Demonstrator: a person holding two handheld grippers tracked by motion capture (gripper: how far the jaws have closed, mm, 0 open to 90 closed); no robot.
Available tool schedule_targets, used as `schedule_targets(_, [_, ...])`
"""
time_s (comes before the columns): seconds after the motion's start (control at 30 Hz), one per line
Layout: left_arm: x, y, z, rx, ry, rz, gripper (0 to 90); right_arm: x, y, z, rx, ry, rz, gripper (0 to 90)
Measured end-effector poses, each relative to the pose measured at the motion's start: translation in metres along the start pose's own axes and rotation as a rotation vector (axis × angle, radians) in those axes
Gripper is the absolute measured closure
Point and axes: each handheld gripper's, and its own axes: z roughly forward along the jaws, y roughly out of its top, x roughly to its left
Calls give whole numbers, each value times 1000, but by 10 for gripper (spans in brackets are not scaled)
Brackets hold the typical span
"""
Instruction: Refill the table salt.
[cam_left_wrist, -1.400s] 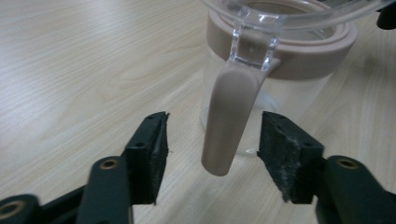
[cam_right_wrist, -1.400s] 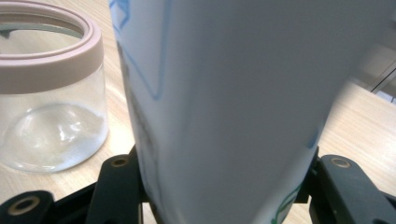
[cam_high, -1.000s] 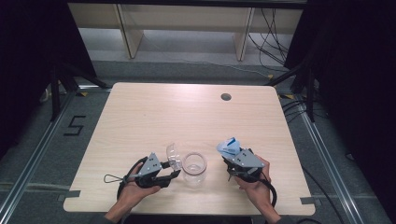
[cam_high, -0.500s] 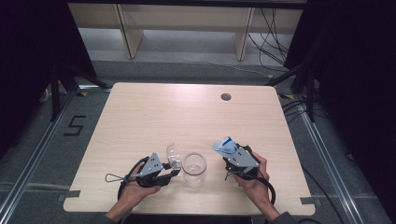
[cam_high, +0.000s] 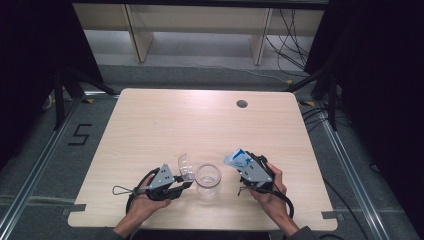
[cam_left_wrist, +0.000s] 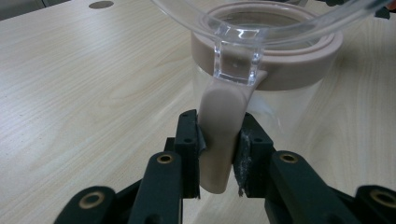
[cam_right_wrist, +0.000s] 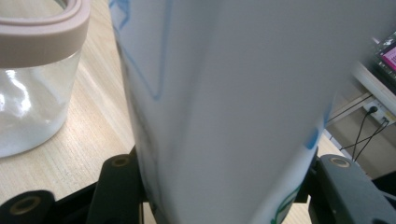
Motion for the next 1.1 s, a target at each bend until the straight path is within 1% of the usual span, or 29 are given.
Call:
schedule_targets(0.03, [0, 0, 0, -1, 0, 0, 730, -1, 0, 1, -4, -5, -26, 477])
schedule_targets(0.07, [0, 0, 0, -1, 0, 0, 730, 0, 1, 0, -2, -11, -21, 477])
schedule_targets(0.1, [0, 0, 0, -1, -1, -2, 730, 1, 1, 0, 1, -10, -25, 477])
schedule_targets(0.13, [0, 0, 0, -1, -1, -3, 730, 1, 1, 1, -2, -13, -47, 477])
schedule_targets(0.17, [0, 0, 0, -2, 0, -2, 730, 2, 1, 0, -5, -16, -38, 477])
schedule_targets(0.2, [0, 0, 0, -2, -2, -2, 730, 3, 1, 0, 2, -15, -39, 477])
schedule_targets(0.23, [0, 0, 0, -2, 3, -2, 730, 2, 2, 0, -1, -20, -68, 477])
schedule_targets(0.37, [0, 0, 0, -3, -2, -7, 730, 5, 3, -1, 1, -32, -82, 478])
schedule_targets(0.4, [0, 0, 0, -9, -3, -9, 730, 4, 3, -1, -3, -32, -100, 478])
schedule_targets(0.47, [-1, -1, 1, -11, 1, -12, 730, 6, 3, -1, 5, -38, -100, 478])
schedule_targets(0.53, [-1, -1, 0, -9, -3, -13, 730, 7, 3, -1, 4, -51, -132, 478])
schedule_targets(0.6, [-1, 0, 0, -10, -1, -13, 729, 8, 4, 0, 8, -53, -146, 479])
schedule_targets(0.63, [-1, -1, 0, -10, 1, -14, 729, 8, 5, 1, 3, -55, -167, 479])
schedule_targets(0.67, [-1, -1, 0, -9, 5, -11, 729, 8, 5, 1, 5, -61, -157, 479])
schedule_targets(0.7, [-2, -1, 1, -13, 11, -8, 729, 8, 5, 1, 5, -56, -161, 479])
schedule_targets(0.73, [-2, -1, 1, -13, 11, -8, 729, 8, 6, 2, 1, -57, -186, 479])
schedule_targets(0.77, [-2, -1, 1, -15, 12, -11, 729, 9, 6, 2, 9, -63, -180, 479])
schedule_targets(0.8, [-2, -1, 1, -16, 12, -13, 729, 8, 6, 2, 17, -47, -211, 479])
schedule_targets(0.87, [-2, -2, 1, -18, 13, -12, 729, 8, 6, 2, 4, -75, -207, 479])
schedule_targets(0.9, [-2, -1, 1, -16, 14, -13, 729, 8, 6, 2, 10, -53, -211, 479])
schedule_targets(0.93, [-2, -1, 0, -15, 14, -13, 729, 9, 6, 1, 7, -71, -193, 479])
schedule_targets(1.0, [-3, -1, 0, -15, 15, -13, 729, 9, 6, 1, 9, -85, -214, 479])
schedule_targets(1.07, [-3, -1, 0, -15, 14, -14, 729, 9, 6, 1, 7, -90, -244, 479])
schedule_targets(1.1, [-3, -1, 1, -16, 15, -15, 729, 10, 6, 1, 12, -92, -232, 479])
